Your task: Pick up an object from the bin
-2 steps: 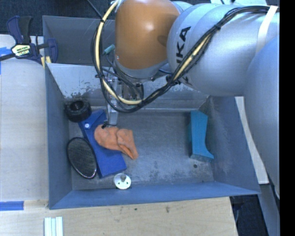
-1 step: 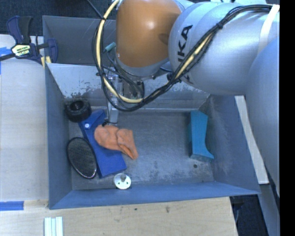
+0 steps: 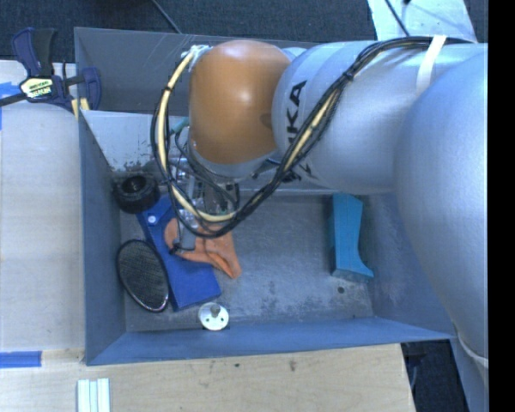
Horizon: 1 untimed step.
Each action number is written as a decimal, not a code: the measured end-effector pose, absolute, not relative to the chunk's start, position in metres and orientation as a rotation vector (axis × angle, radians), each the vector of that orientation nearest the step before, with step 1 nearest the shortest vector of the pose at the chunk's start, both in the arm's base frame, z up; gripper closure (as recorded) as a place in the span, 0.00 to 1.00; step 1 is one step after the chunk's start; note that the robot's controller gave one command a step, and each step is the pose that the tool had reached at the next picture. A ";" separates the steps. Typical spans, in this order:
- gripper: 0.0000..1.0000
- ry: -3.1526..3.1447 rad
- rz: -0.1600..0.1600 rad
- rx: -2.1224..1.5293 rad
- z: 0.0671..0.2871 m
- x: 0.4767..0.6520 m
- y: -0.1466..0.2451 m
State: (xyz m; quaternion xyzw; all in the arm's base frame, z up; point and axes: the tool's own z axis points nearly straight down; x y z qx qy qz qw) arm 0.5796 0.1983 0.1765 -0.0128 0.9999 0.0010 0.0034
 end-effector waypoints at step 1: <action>0.00 3.138 0.002 -0.094 0.134 0.554 0.178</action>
Offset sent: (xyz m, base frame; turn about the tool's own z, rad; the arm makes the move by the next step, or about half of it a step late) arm -0.0045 -0.0185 -0.1065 0.2568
